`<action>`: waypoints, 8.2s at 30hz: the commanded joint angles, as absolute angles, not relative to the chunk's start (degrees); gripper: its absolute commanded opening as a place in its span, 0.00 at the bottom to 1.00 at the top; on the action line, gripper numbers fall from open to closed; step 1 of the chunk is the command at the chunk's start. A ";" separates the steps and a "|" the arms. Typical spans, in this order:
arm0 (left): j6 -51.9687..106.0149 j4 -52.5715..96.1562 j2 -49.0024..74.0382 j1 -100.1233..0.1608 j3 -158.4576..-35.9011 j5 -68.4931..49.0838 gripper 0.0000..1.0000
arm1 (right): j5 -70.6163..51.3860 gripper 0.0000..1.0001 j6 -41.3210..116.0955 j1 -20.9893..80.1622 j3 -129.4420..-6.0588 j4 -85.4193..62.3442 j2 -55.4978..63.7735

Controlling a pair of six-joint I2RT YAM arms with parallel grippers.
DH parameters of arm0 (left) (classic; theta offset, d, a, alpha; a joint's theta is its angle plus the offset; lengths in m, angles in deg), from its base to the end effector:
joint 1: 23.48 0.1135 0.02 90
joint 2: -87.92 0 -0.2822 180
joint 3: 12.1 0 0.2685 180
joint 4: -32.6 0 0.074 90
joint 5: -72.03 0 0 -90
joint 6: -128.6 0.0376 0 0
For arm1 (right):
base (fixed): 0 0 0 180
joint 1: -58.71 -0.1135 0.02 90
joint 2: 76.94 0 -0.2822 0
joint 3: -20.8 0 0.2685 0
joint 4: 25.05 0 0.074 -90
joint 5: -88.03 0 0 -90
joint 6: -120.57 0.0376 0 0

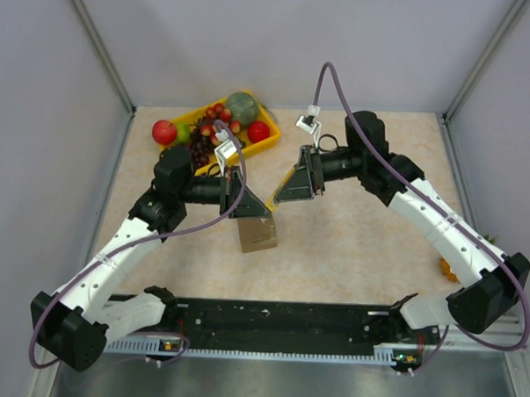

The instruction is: Unpack the express box

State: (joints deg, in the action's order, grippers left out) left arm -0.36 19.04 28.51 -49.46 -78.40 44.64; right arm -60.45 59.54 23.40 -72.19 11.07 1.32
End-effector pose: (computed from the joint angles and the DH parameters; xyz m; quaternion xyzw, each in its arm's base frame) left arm 0.1954 -0.1324 0.3780 0.2711 0.6732 -0.6324 0.2708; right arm 0.2340 0.2050 0.4239 -0.3147 0.7045 0.6033 0.2018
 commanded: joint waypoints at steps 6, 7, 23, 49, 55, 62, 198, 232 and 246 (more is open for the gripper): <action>4.06 16.09 28.07 -49.67 -80.56 47.25 0.00 | -59.63 0.44 56.85 22.59 -76.67 11.25 1.55; 4.24 16.00 27.98 -49.67 -80.47 47.34 0.00 | -59.63 0.44 56.76 22.59 -76.75 11.25 1.63; 6.08 14.15 26.14 -49.67 -82.14 46.28 0.00 | -65.16 0.35 53.87 22.33 -77.19 13.09 3.21; 11.17 7.83 25.61 -49.59 -84.16 43.21 0.45 | -55.00 0.00 47.36 21.89 -79.04 22.50 5.15; 14.26 5.53 27.63 -49.59 -81.36 39.59 0.55 | -50.32 0.00 50.60 22.76 -79.82 20.92 3.30; 9.15 14.59 28.51 -49.59 -74.58 42.33 0.16 | -51.02 0.00 53.69 23.56 -82.73 20.39 3.13; -5.43 1.94 0.74 -44.84 -66.41 -1.35 0.36 | 28.88 0.00 62.04 -0.79 -53.90 -5.63 11.03; -5.34 1.76 0.30 -44.84 -66.76 -1.00 0.36 | 30.19 0.00 62.56 -0.70 -53.99 -6.68 8.31; -5.34 1.50 0.38 -44.75 -66.93 -1.09 0.35 | 30.02 0.00 62.39 -0.79 -54.52 -6.16 10.86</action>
State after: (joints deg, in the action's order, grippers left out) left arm -7.53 6.06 3.26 -44.52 -68.06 3.84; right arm 29.84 62.28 0.21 -51.49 -4.93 10.36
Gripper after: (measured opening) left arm 0.510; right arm 0.085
